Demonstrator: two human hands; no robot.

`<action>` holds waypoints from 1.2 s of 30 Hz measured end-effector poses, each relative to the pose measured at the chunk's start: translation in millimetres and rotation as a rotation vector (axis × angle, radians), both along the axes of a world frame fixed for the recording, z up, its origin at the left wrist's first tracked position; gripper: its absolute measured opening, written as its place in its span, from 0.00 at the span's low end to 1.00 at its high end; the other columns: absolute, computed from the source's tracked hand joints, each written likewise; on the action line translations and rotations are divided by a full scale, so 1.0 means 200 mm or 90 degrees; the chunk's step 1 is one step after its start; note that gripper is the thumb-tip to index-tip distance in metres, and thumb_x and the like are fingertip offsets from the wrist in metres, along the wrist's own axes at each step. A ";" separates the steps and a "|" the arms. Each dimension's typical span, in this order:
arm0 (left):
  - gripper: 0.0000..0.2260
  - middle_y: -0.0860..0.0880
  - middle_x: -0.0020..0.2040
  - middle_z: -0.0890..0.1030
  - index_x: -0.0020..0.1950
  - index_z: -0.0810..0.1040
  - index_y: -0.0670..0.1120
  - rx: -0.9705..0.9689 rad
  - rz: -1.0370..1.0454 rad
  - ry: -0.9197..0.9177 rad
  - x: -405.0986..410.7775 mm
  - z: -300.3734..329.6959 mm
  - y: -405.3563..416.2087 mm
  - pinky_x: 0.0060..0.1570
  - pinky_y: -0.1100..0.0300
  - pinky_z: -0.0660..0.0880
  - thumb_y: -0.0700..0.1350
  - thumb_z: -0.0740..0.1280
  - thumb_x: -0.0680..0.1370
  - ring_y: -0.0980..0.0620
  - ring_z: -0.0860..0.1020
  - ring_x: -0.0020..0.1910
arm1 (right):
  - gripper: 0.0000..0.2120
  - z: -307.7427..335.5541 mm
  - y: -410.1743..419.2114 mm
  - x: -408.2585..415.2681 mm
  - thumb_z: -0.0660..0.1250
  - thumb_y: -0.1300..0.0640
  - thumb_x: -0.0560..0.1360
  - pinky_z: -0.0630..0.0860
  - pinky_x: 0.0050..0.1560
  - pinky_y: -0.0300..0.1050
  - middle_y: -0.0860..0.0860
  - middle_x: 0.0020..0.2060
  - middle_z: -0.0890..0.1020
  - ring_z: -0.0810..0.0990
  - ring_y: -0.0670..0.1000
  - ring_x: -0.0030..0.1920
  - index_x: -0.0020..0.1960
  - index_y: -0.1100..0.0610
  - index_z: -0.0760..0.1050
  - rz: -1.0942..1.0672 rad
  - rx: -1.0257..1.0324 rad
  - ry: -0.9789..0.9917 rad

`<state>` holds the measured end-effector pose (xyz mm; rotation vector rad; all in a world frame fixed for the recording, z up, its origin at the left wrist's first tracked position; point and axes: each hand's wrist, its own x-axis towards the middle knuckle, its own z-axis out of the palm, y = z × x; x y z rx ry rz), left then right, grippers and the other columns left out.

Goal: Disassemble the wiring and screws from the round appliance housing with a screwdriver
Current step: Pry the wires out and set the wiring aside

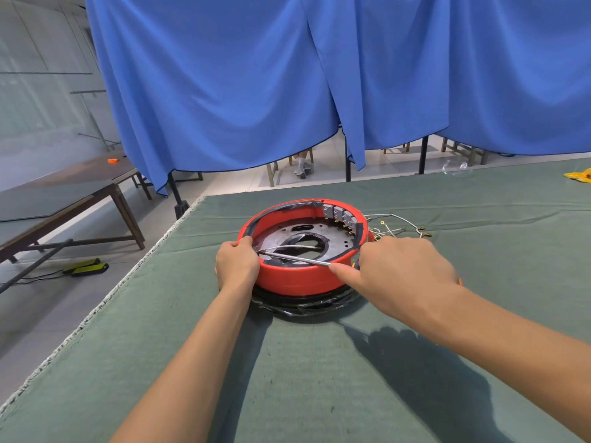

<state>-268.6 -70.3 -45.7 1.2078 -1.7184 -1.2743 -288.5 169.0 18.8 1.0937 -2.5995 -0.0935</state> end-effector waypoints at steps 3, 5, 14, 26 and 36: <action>0.14 0.41 0.53 0.80 0.54 0.77 0.41 -0.007 0.002 -0.008 0.00 0.00 0.00 0.55 0.48 0.71 0.50 0.61 0.77 0.40 0.76 0.55 | 0.23 0.00 -0.02 0.06 0.49 0.40 0.82 0.56 0.26 0.43 0.51 0.30 0.65 0.70 0.55 0.33 0.35 0.54 0.64 0.000 0.017 0.004; 0.15 0.40 0.53 0.80 0.54 0.77 0.40 -0.012 0.004 -0.016 0.00 0.01 0.00 0.54 0.49 0.71 0.50 0.61 0.77 0.40 0.76 0.55 | 0.24 0.01 -0.03 0.10 0.50 0.42 0.82 0.56 0.26 0.43 0.51 0.30 0.64 0.69 0.55 0.34 0.33 0.55 0.59 -0.012 0.009 -0.014; 0.15 0.41 0.52 0.80 0.54 0.77 0.41 -0.029 -0.006 -0.052 0.02 0.04 0.01 0.53 0.50 0.72 0.50 0.61 0.77 0.40 0.76 0.52 | 0.25 0.03 -0.04 0.15 0.48 0.43 0.82 0.56 0.27 0.44 0.52 0.30 0.63 0.65 0.53 0.30 0.33 0.57 0.58 -0.043 -0.018 -0.083; 0.15 0.40 0.54 0.79 0.54 0.77 0.40 -0.025 -0.010 -0.026 0.01 0.02 0.00 0.56 0.49 0.72 0.50 0.62 0.77 0.40 0.76 0.54 | 0.29 -0.01 0.01 0.02 0.47 0.36 0.80 0.56 0.26 0.43 0.51 0.28 0.69 0.67 0.52 0.27 0.33 0.55 0.68 -0.001 -0.008 -0.034; 0.13 0.40 0.53 0.79 0.51 0.77 0.40 -0.014 -0.002 0.006 0.01 0.01 0.00 0.55 0.49 0.71 0.50 0.63 0.77 0.41 0.76 0.54 | 0.30 -0.01 0.02 0.01 0.46 0.34 0.79 0.55 0.25 0.43 0.49 0.27 0.68 0.64 0.49 0.25 0.31 0.54 0.65 -0.032 -0.017 -0.023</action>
